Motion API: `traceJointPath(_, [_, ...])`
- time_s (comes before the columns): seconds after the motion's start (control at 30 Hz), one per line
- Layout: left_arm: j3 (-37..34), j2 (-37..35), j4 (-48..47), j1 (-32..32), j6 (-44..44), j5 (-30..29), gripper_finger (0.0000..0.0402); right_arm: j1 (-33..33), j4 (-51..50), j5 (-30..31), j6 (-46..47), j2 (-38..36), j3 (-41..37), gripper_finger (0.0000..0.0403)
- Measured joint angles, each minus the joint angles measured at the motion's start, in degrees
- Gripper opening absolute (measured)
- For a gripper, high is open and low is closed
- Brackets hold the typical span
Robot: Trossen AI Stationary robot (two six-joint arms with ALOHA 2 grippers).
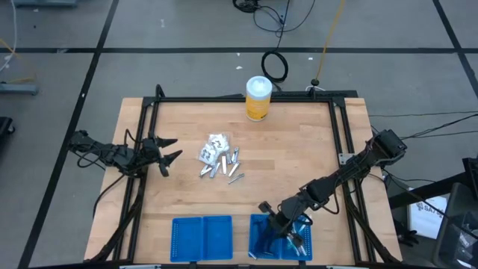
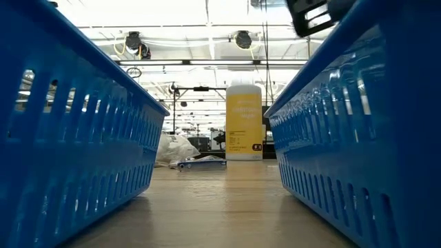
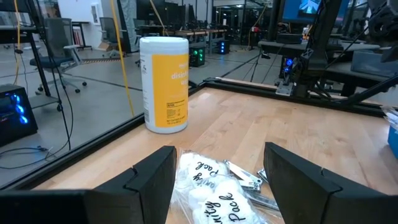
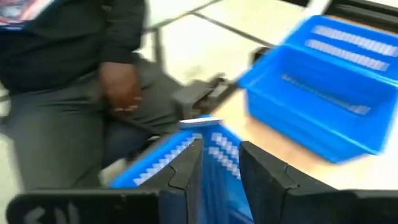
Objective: Pick & Place Travel size toiletries
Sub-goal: Put the silver nail cutter into the blue basket
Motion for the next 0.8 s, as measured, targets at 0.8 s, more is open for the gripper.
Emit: traceJointPath(0.8, [0.00,0.00,-0.03,0.00,0.02,0.00,0.0239,-10.66,10.32,19.39,8.87,-36.06,-31.34,0.0045])
